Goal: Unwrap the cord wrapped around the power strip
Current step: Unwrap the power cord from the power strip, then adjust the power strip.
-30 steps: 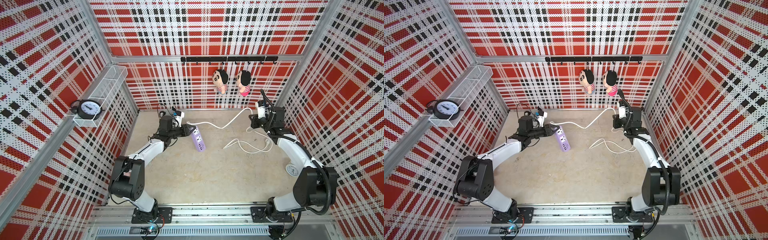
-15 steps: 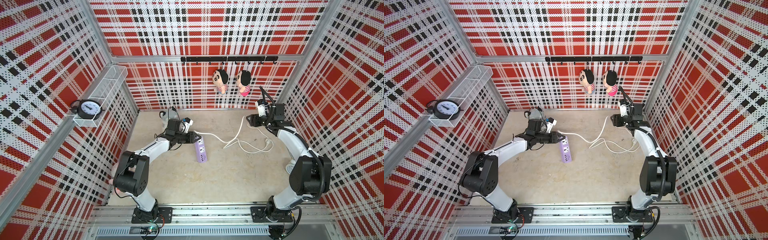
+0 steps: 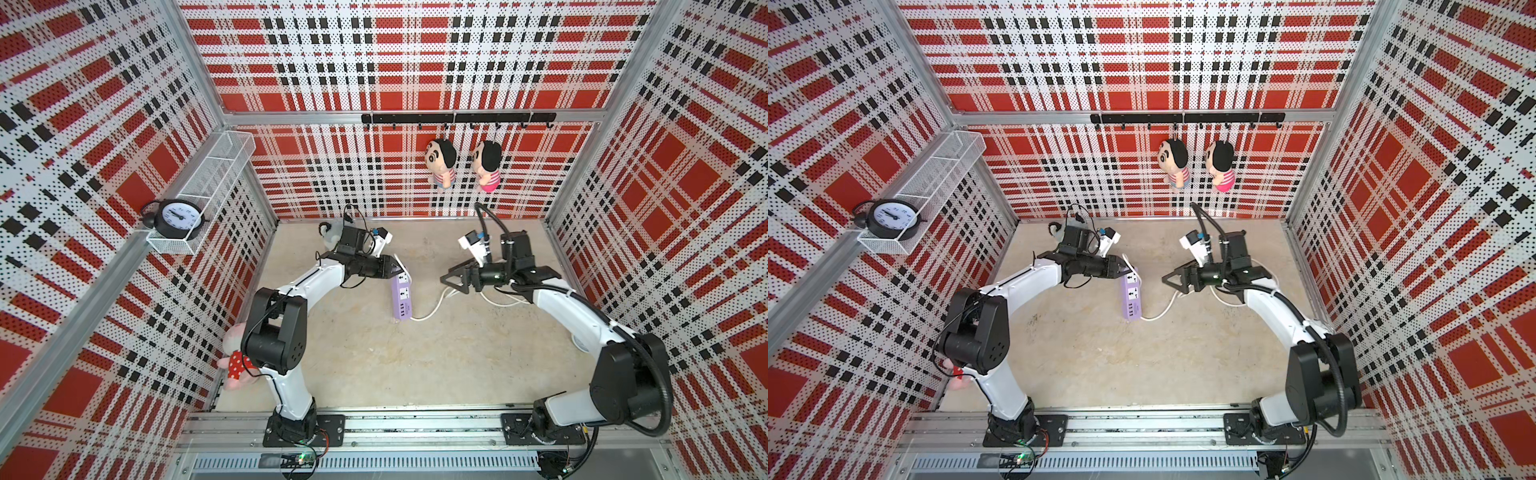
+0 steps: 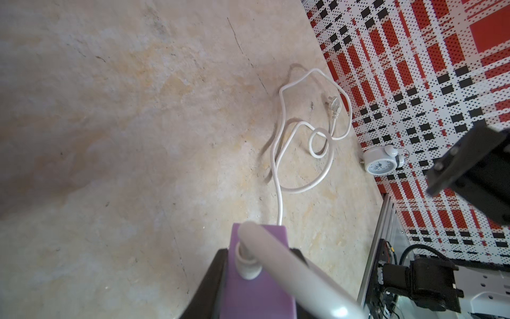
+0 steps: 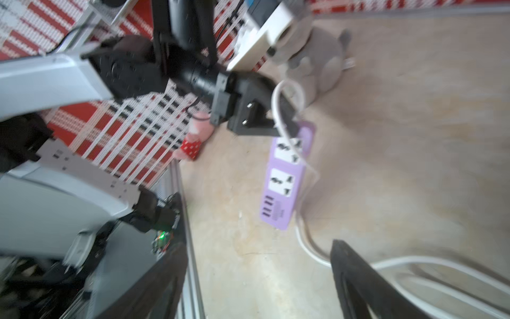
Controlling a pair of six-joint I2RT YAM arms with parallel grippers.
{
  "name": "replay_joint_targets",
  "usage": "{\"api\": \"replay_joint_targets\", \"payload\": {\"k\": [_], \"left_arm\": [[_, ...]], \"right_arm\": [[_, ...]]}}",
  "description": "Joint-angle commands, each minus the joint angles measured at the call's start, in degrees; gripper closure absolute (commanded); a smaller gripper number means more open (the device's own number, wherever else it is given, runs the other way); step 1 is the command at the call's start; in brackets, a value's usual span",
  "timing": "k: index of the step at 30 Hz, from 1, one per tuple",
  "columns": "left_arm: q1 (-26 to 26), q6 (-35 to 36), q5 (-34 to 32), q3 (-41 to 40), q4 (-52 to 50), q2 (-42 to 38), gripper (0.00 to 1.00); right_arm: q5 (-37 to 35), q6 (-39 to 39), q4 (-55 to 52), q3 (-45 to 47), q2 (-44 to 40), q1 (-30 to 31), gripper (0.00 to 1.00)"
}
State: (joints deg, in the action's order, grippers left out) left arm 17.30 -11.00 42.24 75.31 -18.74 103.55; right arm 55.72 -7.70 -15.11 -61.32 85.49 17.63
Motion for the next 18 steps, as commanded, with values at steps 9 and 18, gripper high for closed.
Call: {"api": "replay_joint_targets", "payload": {"k": [9,18], "left_arm": [[1.78,14.03,7.34,6.12,-15.67,3.41,1.0],[4.71,20.23,12.27,10.09,-20.9,3.79,1.0]], "right_arm": [[7.56,1.31,12.58,-3.19,14.99,1.44,0.01],[11.58,0.43,17.24,-4.95,20.13,1.68,0.05]]}}
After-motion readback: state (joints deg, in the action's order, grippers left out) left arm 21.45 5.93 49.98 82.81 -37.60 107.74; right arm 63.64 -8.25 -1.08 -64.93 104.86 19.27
